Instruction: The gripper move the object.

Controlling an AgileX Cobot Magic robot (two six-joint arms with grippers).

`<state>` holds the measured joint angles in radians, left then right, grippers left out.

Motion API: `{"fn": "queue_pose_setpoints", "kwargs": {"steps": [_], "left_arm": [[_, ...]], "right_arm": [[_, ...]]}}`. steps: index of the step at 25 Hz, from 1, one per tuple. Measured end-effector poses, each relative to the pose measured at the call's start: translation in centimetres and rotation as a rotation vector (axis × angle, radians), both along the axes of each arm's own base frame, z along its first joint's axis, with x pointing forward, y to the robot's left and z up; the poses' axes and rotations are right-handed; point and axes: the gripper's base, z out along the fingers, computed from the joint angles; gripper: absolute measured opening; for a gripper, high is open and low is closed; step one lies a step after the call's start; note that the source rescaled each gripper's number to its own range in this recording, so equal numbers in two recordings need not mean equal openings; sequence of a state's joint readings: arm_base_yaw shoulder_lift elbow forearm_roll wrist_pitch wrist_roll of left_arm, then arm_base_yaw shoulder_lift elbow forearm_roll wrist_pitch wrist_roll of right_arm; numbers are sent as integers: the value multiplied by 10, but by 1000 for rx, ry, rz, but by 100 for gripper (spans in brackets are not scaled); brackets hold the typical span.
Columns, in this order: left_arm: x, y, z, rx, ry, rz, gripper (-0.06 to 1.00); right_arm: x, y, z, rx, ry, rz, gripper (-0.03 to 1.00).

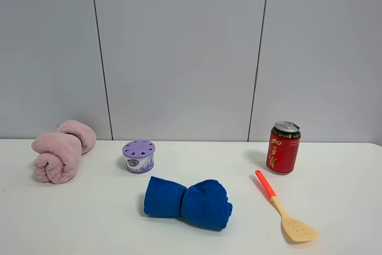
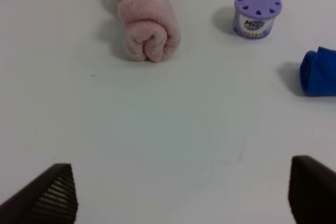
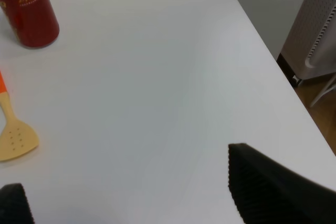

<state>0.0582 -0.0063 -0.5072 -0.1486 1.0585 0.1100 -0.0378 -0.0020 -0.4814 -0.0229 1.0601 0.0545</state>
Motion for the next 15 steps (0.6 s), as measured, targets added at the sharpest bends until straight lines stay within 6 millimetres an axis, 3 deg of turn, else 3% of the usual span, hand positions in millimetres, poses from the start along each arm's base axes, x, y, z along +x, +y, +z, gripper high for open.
{"fn": "queue_pose_setpoints", "kwargs": {"steps": [15], "left_arm": [[0,0,0,-2,0,1,76]], "right_arm": [[0,0,0,0,0,0,100]]}}
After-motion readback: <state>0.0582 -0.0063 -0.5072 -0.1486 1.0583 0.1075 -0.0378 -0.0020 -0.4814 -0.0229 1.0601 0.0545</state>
